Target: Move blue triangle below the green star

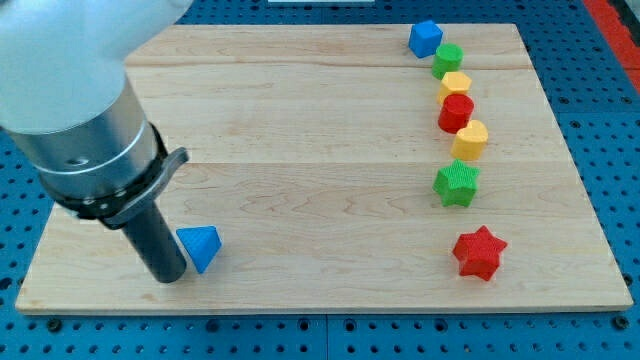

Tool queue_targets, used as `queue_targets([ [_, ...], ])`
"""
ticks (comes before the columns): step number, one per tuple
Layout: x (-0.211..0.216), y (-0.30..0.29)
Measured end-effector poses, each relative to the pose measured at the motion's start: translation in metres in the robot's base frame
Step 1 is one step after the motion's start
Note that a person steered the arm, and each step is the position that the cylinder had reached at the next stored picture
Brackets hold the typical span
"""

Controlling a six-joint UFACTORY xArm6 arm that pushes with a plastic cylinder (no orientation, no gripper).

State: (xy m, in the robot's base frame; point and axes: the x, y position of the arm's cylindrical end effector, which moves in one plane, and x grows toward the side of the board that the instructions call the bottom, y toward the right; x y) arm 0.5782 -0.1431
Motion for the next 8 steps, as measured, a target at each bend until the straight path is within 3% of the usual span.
queue_targets([
  [8, -0.038, 0.012],
])
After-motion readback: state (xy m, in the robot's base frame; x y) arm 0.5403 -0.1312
